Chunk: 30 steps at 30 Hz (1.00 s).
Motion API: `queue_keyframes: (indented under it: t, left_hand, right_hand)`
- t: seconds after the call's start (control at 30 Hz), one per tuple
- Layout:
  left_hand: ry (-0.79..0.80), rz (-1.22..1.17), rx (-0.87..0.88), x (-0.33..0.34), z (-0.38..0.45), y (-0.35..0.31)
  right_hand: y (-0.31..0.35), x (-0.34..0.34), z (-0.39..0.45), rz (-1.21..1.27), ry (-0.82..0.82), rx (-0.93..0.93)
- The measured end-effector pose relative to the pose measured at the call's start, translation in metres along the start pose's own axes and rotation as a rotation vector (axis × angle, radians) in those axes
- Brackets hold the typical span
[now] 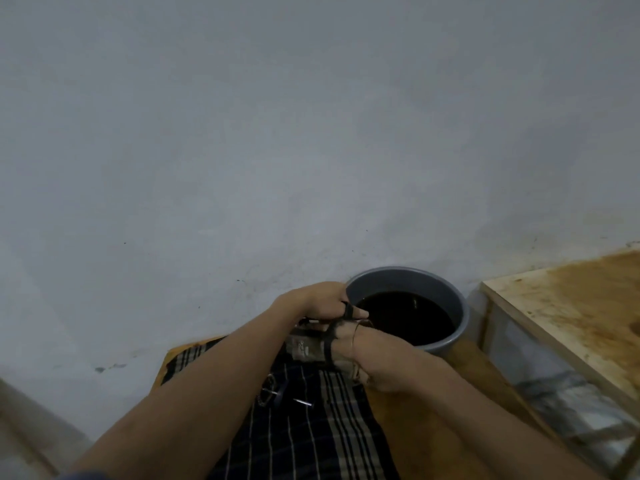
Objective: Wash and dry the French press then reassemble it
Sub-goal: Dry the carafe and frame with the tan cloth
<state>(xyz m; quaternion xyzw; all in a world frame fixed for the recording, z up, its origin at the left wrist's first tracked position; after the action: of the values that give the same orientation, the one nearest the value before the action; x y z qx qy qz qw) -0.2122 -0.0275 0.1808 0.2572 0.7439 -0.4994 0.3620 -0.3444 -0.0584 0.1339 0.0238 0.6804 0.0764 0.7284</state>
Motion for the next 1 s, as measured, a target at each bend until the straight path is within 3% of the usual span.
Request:
queue_keyframes:
  t: [0.1, 0.2, 0.23, 0.33, 0.37, 0.43, 0.47, 0.57, 0.67, 0.73, 0.8, 0.9, 0.93, 1.0]
  left_hand:
    - [0.026, 0.156, -0.047, 0.006, 0.007, 0.008]
    - [0.028, 0.314, -0.08, 0.01, 0.014, 0.014]
    - [0.014, 0.348, -0.07, 0.011, 0.015, 0.016]
    - [-0.05, 0.361, -0.013, 0.012, 0.012, 0.014]
    - [-0.079, 0.341, 0.006, 0.011, 0.01, 0.014]
    - [-0.111, 0.292, 0.023, 0.009, 0.006, 0.015]
    - [-0.1, 0.25, 0.013, 0.007, 0.006, 0.02]
    - [-0.006, 0.051, 0.029, 0.005, -0.002, 0.025]
    - [-0.009, 0.048, 0.021, 0.011, -0.002, 0.024]
    - [-0.077, 0.185, 0.039, 0.018, 0.001, 0.022]
    - [-0.146, 0.248, 0.048, 0.026, 0.002, 0.023]
    - [-0.305, 0.177, 0.067, 0.026, -0.007, 0.028]
    - [-0.345, 0.146, 0.059, 0.025, -0.009, 0.032]
    - [-0.407, 0.036, 0.024, 0.025, -0.012, 0.043]
  right_hand:
    - [0.001, 0.021, 0.006, -0.128, -0.016, 0.022]
    - [0.005, 0.041, 0.008, 0.013, 0.027, 0.278]
    - [0.007, 0.041, 0.009, 0.19, 0.007, 0.335]
    - [0.019, 0.03, 0.009, 1.145, -0.098, 0.397]
    - [0.021, 0.026, 0.01, 1.363, -0.11, 0.388]
    - [0.026, 0.016, 0.005, 1.521, -0.141, 0.291]
    - [0.029, 0.013, 0.005, 1.529, -0.152, 0.224]
    - [0.026, 0.01, 0.0, 0.965, -0.275, 0.044]
    - [0.009, 0.031, 0.003, 0.326, -0.167, 0.012]
    - [0.004, 0.039, 0.005, 0.263, -0.085, 0.096]
    - [0.007, 0.038, 0.003, 0.615, -0.062, 0.189]
    - [0.001, 0.037, -0.011, 1.637, -0.064, 0.345]
    - [-0.005, 0.037, -0.017, 1.815, -0.105, 0.383]
    - [-0.015, 0.039, -0.029, 1.946, -0.194, 0.424]
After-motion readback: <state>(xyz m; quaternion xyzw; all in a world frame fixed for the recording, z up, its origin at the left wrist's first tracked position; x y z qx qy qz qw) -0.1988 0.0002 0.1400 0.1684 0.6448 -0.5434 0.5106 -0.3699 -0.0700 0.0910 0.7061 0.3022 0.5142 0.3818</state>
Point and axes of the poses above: each hand's wrist, its own z-axis towards the middle knuckle, its own x-axis out of the palm, y = z × x, the point moved 1 cm from there along z, towards the middle knuckle, and after that the axes turned 15 degrees about -z, right-handed, at the moved point
